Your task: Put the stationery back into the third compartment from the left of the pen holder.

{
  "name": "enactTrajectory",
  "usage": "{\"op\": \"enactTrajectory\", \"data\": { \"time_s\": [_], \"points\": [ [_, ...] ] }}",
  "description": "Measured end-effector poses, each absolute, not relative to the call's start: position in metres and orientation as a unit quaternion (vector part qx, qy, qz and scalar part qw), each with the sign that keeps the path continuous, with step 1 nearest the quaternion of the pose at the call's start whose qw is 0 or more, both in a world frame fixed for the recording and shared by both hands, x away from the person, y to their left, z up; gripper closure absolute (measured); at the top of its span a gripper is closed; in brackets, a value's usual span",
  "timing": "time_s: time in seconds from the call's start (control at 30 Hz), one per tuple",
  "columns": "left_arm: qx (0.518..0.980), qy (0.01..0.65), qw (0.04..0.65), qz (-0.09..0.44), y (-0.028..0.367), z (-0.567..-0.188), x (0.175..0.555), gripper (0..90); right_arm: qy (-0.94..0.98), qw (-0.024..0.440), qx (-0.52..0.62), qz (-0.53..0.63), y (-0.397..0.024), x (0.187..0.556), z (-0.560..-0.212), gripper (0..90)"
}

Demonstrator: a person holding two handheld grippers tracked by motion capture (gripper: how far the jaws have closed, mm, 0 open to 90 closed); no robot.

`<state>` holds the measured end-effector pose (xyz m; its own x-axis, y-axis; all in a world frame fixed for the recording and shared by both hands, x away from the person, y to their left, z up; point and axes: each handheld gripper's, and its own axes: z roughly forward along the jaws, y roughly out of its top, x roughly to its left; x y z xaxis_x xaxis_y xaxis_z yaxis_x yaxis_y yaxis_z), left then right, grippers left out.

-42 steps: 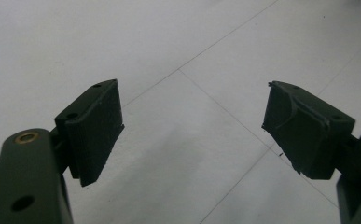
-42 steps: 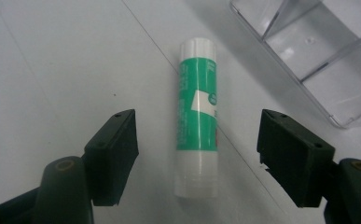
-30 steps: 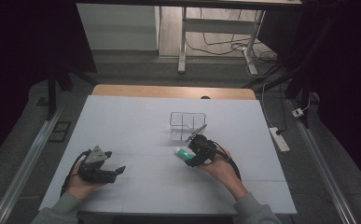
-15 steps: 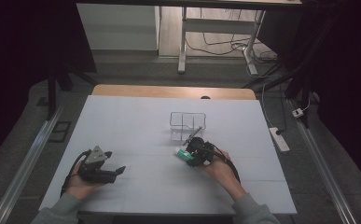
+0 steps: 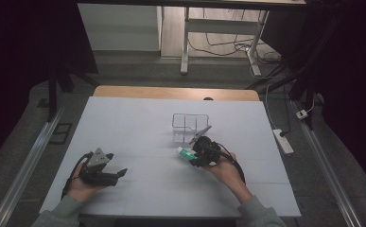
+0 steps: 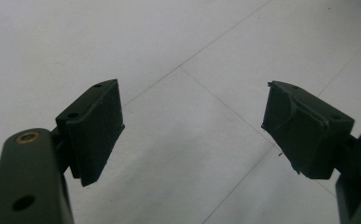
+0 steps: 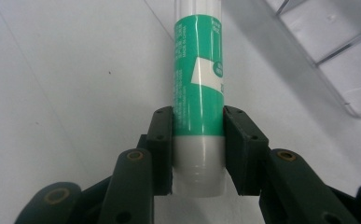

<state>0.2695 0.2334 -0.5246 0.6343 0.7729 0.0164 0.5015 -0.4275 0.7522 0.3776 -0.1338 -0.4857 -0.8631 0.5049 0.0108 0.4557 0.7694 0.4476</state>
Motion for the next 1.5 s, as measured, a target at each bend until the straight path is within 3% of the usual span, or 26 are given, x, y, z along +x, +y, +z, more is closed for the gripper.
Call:
{"op": "enactTrajectory", "data": {
  "time_s": [0.3,0.6,0.9,1.5],
  "points": [
    [0.828,0.375,0.368,0.195,0.229,-0.521,0.268,19.8,0.928,0.032,0.256,0.267,-0.141,0.376,-0.474,64.3],
    [0.839,0.346,0.366,0.206,0.214,-0.509,0.270,20.1,0.917,0.051,0.256,0.302,-0.146,0.375,-0.466,64.4],
    [0.849,0.315,0.371,0.206,0.190,-0.497,0.274,20.1,0.905,0.034,0.260,0.335,-0.152,0.373,-0.456,64.3],
    [0.867,0.267,0.364,0.211,0.150,-0.487,0.284,20.6,0.910,0.009,0.244,0.336,-0.141,0.368,-0.459,64.3]
  ]
}}
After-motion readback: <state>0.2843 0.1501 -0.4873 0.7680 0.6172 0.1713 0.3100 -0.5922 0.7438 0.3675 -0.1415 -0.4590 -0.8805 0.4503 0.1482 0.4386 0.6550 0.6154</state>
